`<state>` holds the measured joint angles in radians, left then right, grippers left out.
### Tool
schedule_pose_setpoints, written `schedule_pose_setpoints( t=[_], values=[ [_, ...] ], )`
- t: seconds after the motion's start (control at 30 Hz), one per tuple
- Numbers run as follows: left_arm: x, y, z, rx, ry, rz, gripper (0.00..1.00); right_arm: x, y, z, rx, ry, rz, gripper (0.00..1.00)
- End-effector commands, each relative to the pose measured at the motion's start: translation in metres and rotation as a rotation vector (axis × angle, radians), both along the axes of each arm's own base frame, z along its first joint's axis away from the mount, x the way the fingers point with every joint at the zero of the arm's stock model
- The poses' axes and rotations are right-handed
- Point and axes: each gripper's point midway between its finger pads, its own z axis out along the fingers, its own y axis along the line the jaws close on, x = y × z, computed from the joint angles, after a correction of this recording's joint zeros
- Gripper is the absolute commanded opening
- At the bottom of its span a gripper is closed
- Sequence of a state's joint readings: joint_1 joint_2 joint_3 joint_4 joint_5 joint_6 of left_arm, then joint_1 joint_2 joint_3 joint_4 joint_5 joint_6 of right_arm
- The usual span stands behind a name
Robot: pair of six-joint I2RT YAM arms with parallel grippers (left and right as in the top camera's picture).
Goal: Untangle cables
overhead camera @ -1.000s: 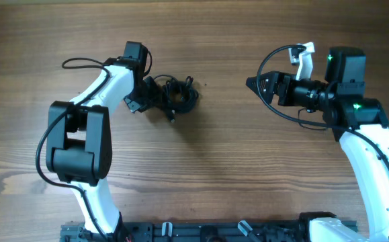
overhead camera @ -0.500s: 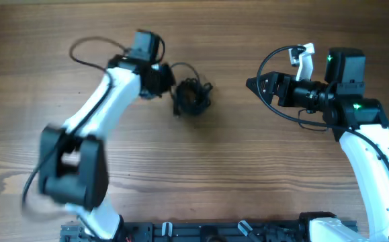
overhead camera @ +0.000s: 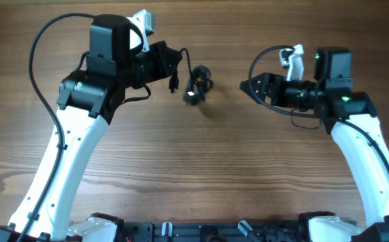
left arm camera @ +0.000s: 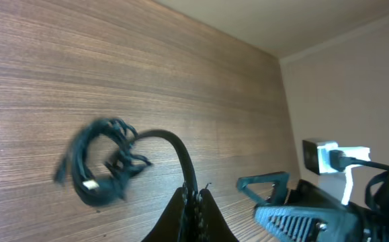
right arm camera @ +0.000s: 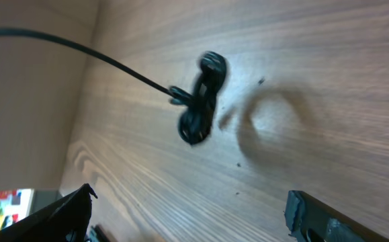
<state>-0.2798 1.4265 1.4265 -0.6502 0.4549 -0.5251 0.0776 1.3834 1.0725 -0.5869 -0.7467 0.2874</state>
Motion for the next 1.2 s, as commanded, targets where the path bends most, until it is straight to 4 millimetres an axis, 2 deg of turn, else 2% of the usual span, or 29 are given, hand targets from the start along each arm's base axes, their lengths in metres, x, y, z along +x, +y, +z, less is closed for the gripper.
schedule_pose_setpoints(
  t=[0.0,0.1,0.23,0.3,0.47,0.63,0.7,0.83,0.93,1.03,1.17],
  values=[
    [0.001,0.005,0.013,-0.029,-0.006,0.070,0.04,0.001,0.017,-0.010,-0.020,0.022,0.041,0.92],
    [0.004,0.012,0.009,-0.058,0.058,0.161,0.04,-0.001,0.029,-0.020,-0.022,0.045,0.071,0.88],
    [0.002,0.012,0.006,-0.101,0.120,0.204,0.04,0.006,0.036,-0.032,-0.025,0.108,0.014,0.86],
    [0.001,0.011,0.006,-0.118,0.136,0.213,0.04,0.007,0.058,-0.033,-0.003,0.100,0.043,0.84],
    [0.000,0.011,0.005,-0.133,0.159,0.230,0.04,0.005,0.093,-0.035,-0.029,0.057,0.069,0.78],
    [-0.001,0.010,0.005,-0.181,0.207,0.259,0.04,0.015,0.102,-0.042,-0.141,-0.032,0.011,0.75],
    [-0.004,0.006,0.006,-0.194,0.216,0.237,0.04,0.019,0.102,-0.046,-0.198,-0.083,0.022,0.75],
    [-0.009,-0.001,0.008,-0.218,0.233,0.197,0.04,0.023,0.107,-0.057,-0.245,-0.148,0.103,0.68],
    [-0.011,-0.003,0.009,-0.226,0.238,0.183,0.04,0.021,0.114,-0.065,-0.260,-0.200,0.200,0.67],
    [-0.011,-0.003,0.009,-0.226,0.238,0.183,0.04,0.018,0.122,-0.064,-0.238,-0.215,0.238,0.68],
    [-0.011,-0.003,0.009,-0.226,0.238,0.183,0.04,0.011,0.143,-0.066,-0.225,-0.241,0.286,0.65]
  ],
)
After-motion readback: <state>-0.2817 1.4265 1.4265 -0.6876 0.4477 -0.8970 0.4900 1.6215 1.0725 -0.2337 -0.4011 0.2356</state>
